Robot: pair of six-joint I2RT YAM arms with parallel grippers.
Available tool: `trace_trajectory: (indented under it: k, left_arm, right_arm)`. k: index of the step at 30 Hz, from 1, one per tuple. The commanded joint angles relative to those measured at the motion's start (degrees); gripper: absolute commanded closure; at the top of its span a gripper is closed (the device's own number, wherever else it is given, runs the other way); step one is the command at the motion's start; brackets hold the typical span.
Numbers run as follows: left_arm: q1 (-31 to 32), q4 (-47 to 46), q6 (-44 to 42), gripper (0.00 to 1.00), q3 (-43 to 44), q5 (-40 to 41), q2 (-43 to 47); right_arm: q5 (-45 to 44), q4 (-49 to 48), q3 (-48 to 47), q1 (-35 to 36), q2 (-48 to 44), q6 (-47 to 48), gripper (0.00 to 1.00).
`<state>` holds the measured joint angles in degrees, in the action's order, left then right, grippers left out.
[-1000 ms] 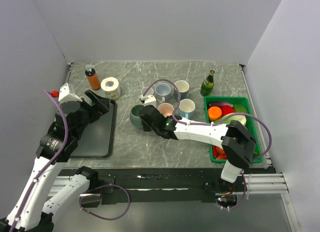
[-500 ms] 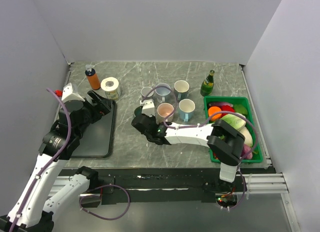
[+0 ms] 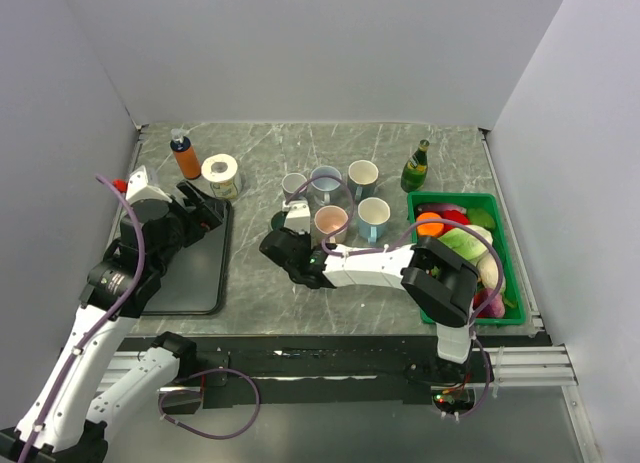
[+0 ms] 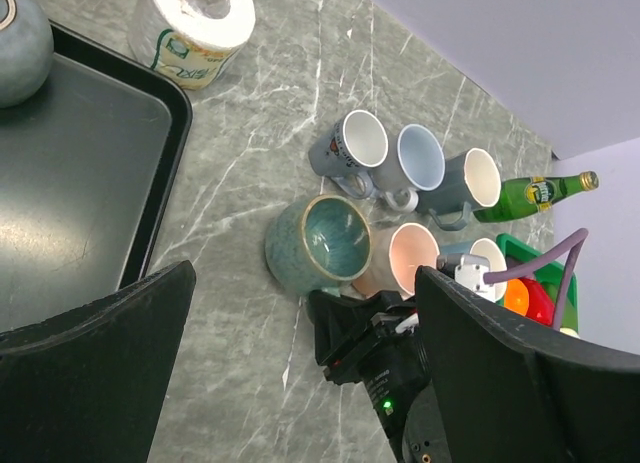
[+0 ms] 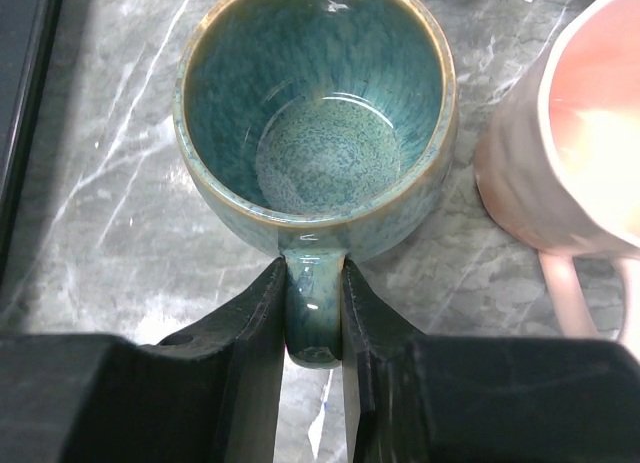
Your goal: Turn the mug right side up
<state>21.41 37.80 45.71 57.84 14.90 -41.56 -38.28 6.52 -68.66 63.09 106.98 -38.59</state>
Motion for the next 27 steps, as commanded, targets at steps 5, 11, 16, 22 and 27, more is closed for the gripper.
trace_trajectory:
  k: [5, 11, 16, 22, 27]
  left_arm:
    - [-0.05, -0.10, 0.34, 0.04, 0.25, 0.49, -1.77]
    - [-0.05, 0.25, 1.30, 0.04, 0.43, 0.83, -3.26]
    - [-0.05, 0.87, 3.76, 0.04, 0.43, 4.34, -5.10]
    - [-0.31, 4.56, 9.91, 0.04, 1.21, 11.20, -9.85]
    - [-8.89, 4.66, 10.10, 0.04, 4.91, 6.39, -17.76]
  right_arm:
    - [-1.71, 0.24, -3.66, -0.95, -0.54, -2.37, 0.44]
    - [-0.65, 2.70, -4.73, -0.86, -0.98, -2.90, 0.25]
    - [1.01, 7.88, -6.83, -1.04, -5.46, -2.72, 0.03]
    - [6.46, 3.77, -3.85, -1.74, -16.87, 1.67, 0.00]
    - [10.07, 4.72, -1.48, -3.58, -21.63, 2.99, 0.00]
